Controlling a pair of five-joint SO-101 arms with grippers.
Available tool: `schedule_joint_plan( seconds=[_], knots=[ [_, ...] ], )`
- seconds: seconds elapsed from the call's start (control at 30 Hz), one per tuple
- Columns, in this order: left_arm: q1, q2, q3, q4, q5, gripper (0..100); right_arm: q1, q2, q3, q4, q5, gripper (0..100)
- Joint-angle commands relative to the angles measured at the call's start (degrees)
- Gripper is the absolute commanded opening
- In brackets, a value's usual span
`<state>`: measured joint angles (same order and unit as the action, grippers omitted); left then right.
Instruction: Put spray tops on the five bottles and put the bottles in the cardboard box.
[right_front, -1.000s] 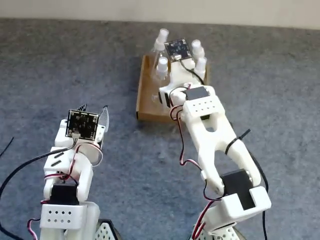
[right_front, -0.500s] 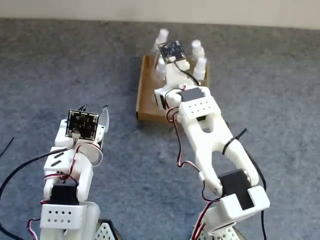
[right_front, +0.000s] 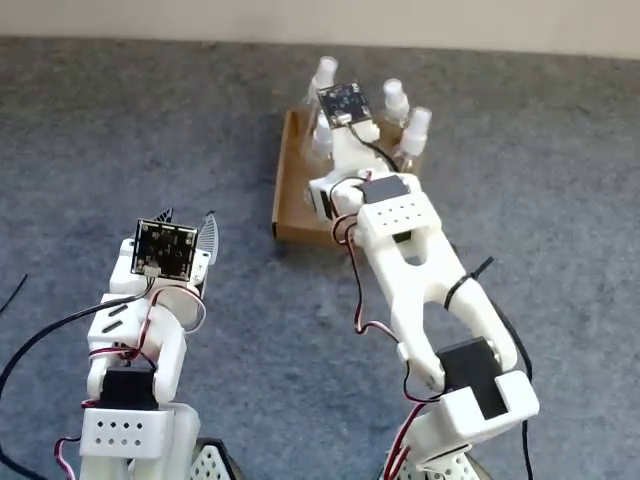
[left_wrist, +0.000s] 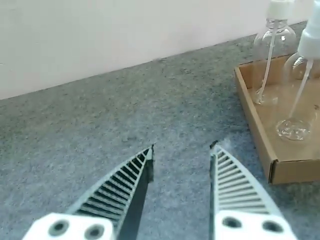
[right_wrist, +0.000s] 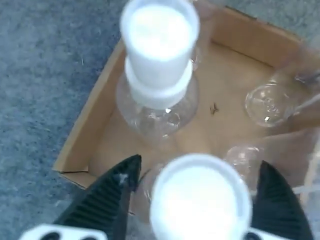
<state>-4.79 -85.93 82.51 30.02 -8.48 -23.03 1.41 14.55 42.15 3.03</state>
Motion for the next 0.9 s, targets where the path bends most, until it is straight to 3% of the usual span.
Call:
schedule_joint_plan(
  seconds=[0.0, 0.33, 0.53, 0.77, 0.87],
  knots=[
    [0.84, -0.75, -0.22, -1.23, -0.44, 17, 0.04, -6.90, -0.40, -0.22, -1.05, 34.3],
    [0.84, -0.57, -0.22, -1.23, -0.35, 17, -0.13, -17.89, -0.31, 7.96, -1.32, 34.6],
    [0.66, -0.84, -0.22, -1.23, -0.18, 17, 0.04, -29.85, 3.56, 12.88, -1.05, 19.7],
    [-5.85, -1.01, -0.84, 3.08, -0.09, 17, 1.45, -49.54, 25.19, 14.46, -0.97, 0.0],
    [-8.48, -3.21, -1.19, 7.82, -0.09, 17, 2.51, -59.65, 38.90, 11.65, -0.88, 0.5]
  ],
)
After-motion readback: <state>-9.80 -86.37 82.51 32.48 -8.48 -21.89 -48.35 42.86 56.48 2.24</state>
